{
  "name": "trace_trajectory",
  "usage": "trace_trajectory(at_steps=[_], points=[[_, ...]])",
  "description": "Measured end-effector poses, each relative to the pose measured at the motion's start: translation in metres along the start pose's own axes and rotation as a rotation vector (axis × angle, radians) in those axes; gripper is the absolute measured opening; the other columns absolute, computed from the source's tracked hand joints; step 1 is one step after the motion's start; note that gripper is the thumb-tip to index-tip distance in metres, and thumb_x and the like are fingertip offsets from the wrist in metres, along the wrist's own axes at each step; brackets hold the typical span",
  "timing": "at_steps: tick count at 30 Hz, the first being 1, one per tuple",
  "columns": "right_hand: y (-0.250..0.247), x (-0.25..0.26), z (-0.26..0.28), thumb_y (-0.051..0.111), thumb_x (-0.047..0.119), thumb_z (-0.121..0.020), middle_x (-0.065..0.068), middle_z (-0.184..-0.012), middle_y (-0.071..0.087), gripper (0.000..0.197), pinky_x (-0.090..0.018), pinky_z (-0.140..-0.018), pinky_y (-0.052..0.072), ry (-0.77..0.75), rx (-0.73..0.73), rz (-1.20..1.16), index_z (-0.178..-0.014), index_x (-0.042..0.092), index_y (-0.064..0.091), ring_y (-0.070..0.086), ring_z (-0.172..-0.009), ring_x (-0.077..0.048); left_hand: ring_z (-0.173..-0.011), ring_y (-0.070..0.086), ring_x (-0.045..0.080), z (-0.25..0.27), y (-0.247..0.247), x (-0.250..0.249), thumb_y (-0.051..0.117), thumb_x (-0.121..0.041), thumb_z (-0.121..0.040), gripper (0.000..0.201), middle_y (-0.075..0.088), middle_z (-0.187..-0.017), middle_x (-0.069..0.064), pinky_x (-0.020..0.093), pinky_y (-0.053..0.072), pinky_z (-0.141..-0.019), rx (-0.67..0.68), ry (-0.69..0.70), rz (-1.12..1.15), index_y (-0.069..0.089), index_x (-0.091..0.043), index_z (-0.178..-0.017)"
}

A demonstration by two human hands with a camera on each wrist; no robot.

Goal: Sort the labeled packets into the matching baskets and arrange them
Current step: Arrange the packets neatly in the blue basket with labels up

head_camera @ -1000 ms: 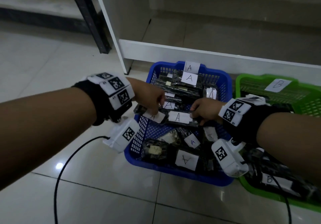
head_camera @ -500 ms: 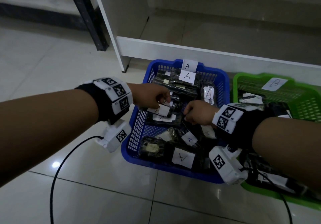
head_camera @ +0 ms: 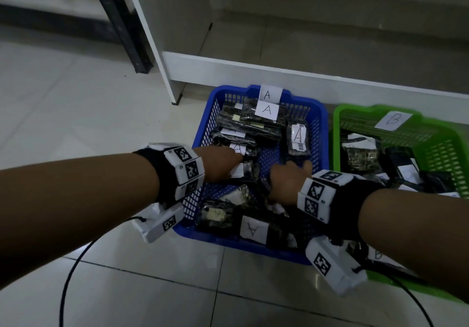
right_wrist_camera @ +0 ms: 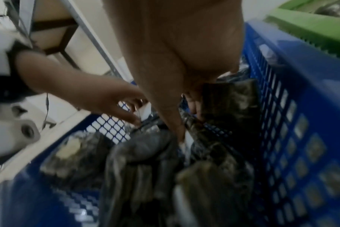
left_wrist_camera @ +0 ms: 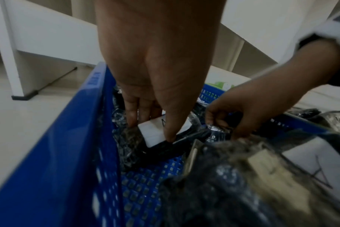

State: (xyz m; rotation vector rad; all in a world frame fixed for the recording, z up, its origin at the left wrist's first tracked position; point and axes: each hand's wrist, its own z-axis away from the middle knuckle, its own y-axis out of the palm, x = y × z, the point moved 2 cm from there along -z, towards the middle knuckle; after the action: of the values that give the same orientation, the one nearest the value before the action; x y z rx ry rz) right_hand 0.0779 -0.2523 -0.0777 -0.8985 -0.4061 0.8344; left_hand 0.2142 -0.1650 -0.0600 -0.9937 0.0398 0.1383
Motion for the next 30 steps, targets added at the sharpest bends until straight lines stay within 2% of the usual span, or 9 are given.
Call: trace_trajectory(at_steps=[3,9,13,16,18,21,23,25,30], points=[[-0.010,-0.004,-0.002,0.062,0.035,-0.081,-0.010,-0.114,0.056,0.047,-0.054,-0.109,0.011,0.086,0.029,-0.114,-0.115,0.011,0.039,0.048,-0.116,-0.028,-0.119,0.051,0.026,-0.004,0.002,0.000,0.049,-0.016,-0.095,0.046,0.050,-0.131,0.011,0.035,0.042,-0.097,0.010,-0.009,-0.026,0.036,-0.011,-0.139],[-0.017,-0.015,-0.007,0.060,0.044,-0.085,-0.012,-0.131,0.051,0.064,-0.047,-0.107,0.020,0.297,-0.142,-0.379,-0.131,0.011,0.031,0.042,-0.126,-0.031,-0.118,0.052,0.026,-0.005,-0.003,-0.002,0.050,-0.018,-0.095,0.045,0.051,-0.131,0.010,0.039,0.046,-0.096,0.041,-0.018,-0.113,0.038,-0.014,-0.138],[-0.014,-0.014,-0.015,0.051,0.036,-0.091,-0.014,-0.131,0.052,0.044,-0.047,-0.105,0.021,0.290,-0.190,-0.454,-0.126,0.014,0.037,0.041,-0.125,-0.033,-0.115,0.053,0.028,-0.002,-0.004,-0.003,0.052,-0.018,-0.093,0.046,0.048,-0.131,0.011,0.040,0.048,-0.092,0.003,-0.005,-0.175,0.040,-0.012,-0.137],[-0.009,-0.013,-0.015,0.047,0.029,-0.093,-0.011,-0.131,0.051,0.033,-0.046,-0.105,0.023,0.204,-0.157,-0.336,-0.123,0.015,0.044,0.038,-0.126,-0.031,-0.108,0.055,0.029,0.002,0.000,-0.001,0.053,-0.014,-0.092,0.050,0.051,-0.124,0.012,0.039,0.048,-0.083,-0.082,-0.009,-0.106,0.031,-0.011,-0.136],[-0.006,-0.015,-0.009,0.047,0.046,-0.092,-0.009,-0.135,0.048,0.048,-0.047,-0.106,0.023,0.095,-0.152,-0.244,-0.129,0.016,0.043,0.034,-0.130,-0.030,-0.109,0.055,0.029,0.003,0.000,0.000,0.055,-0.014,-0.091,0.050,0.049,-0.125,0.011,0.039,0.048,-0.085,-0.100,0.009,-0.087,0.032,-0.012,-0.135],[-0.002,-0.017,0.000,0.047,0.079,-0.072,-0.009,-0.143,0.040,0.092,-0.051,-0.108,0.021,-0.053,-0.075,-0.129,-0.140,0.018,0.033,0.028,-0.135,-0.030,-0.111,0.053,0.028,0.003,-0.002,0.002,0.058,-0.014,-0.089,0.047,0.047,-0.126,0.011,0.038,0.047,-0.089,-0.106,0.022,-0.083,0.038,-0.012,-0.131],[0.000,-0.018,0.001,0.050,0.081,-0.067,-0.009,-0.145,0.036,0.107,-0.050,-0.108,0.022,-0.075,-0.009,0.000,-0.146,0.015,0.022,0.027,-0.135,-0.030,-0.112,0.052,0.028,0.001,-0.003,0.002,0.058,-0.013,-0.089,0.046,0.046,-0.127,0.011,0.038,0.047,-0.090,-0.093,0.016,-0.086,0.039,-0.011,-0.131],[0.000,-0.020,-0.001,0.054,0.075,-0.071,-0.009,-0.144,0.038,0.103,-0.048,-0.106,0.025,-0.066,-0.033,0.057,-0.146,0.013,0.021,0.030,-0.133,-0.029,-0.114,0.052,0.028,-0.001,-0.004,0.002,0.055,-0.012,-0.091,0.046,0.046,-0.130,0.012,0.037,0.046,-0.092,-0.073,0.011,-0.096,0.038,-0.010,-0.134],[-0.004,-0.015,-0.004,0.058,0.064,-0.078,-0.008,-0.124,0.057,0.075,-0.048,-0.102,0.027,0.018,-0.157,-0.085,-0.132,0.020,0.033,0.046,-0.121,-0.029,-0.119,0.050,0.028,-0.001,-0.003,0.002,0.049,-0.011,-0.094,0.050,0.043,-0.135,0.013,0.036,0.043,-0.096,-0.065,0.023,-0.081,0.032,-0.011,-0.141]])
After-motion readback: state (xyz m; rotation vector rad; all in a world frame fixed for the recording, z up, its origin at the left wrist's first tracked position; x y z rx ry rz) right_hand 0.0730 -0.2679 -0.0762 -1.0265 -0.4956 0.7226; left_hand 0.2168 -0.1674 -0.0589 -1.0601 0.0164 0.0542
